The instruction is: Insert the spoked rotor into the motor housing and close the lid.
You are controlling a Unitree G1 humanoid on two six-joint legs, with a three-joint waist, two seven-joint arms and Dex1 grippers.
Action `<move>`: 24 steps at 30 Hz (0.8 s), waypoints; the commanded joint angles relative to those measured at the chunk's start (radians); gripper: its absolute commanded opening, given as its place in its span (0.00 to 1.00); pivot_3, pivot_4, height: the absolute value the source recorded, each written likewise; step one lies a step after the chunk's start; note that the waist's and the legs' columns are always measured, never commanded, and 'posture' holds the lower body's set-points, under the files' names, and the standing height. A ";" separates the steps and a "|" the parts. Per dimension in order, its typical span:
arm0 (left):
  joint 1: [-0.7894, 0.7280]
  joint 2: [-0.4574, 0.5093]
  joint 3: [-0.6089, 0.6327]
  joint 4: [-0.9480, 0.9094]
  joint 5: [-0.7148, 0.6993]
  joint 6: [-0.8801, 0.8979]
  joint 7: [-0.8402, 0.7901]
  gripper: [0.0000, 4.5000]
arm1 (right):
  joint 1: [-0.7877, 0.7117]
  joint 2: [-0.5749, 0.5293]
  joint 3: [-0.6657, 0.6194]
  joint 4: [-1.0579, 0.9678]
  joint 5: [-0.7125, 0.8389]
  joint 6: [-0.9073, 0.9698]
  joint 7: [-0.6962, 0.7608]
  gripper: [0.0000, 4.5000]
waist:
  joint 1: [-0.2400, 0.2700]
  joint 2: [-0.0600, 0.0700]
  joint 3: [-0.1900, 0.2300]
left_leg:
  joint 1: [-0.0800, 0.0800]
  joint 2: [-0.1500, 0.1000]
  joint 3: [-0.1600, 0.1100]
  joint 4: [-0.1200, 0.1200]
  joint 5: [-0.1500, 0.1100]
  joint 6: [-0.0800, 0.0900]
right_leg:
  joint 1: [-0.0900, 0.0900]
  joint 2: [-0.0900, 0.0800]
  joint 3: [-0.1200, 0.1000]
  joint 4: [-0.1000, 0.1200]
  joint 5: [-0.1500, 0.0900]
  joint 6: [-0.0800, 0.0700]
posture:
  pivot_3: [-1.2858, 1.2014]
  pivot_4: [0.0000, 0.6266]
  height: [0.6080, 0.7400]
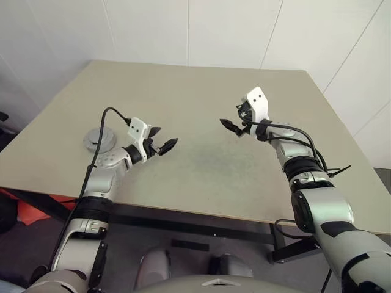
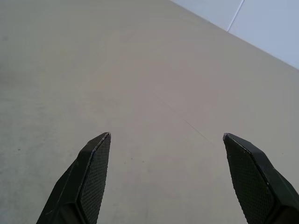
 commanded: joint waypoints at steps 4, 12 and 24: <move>-0.033 0.008 0.020 -0.022 0.003 -0.012 -0.001 0.99 | -0.027 0.001 -0.015 -0.004 0.003 -0.030 -0.013 0.97 | 0.000 0.000 0.000 | 0.000 0.000 0.000 0.000 0.000 0.000 | 0.000 0.000 0.000 0.000 0.000 0.000 | 0.52 0.00 1.00; -0.086 0.005 0.037 0.021 0.012 -0.042 0.023 0.99 | -0.036 -0.003 -0.014 0.016 -0.007 -0.043 -0.042 0.97 | 0.000 0.000 0.000 | 0.000 0.000 0.000 0.000 0.000 0.000 | 0.000 0.000 0.000 0.000 0.000 0.000 | 0.52 0.00 1.00; -0.089 -0.010 0.049 0.043 0.029 -0.073 0.051 0.99 | -0.023 -0.010 -0.020 0.014 -0.010 -0.046 -0.055 0.97 | 0.000 0.000 0.000 | -0.001 0.000 0.000 0.000 0.000 0.000 | -0.001 0.000 0.000 0.000 0.000 0.000 | 0.52 0.00 1.00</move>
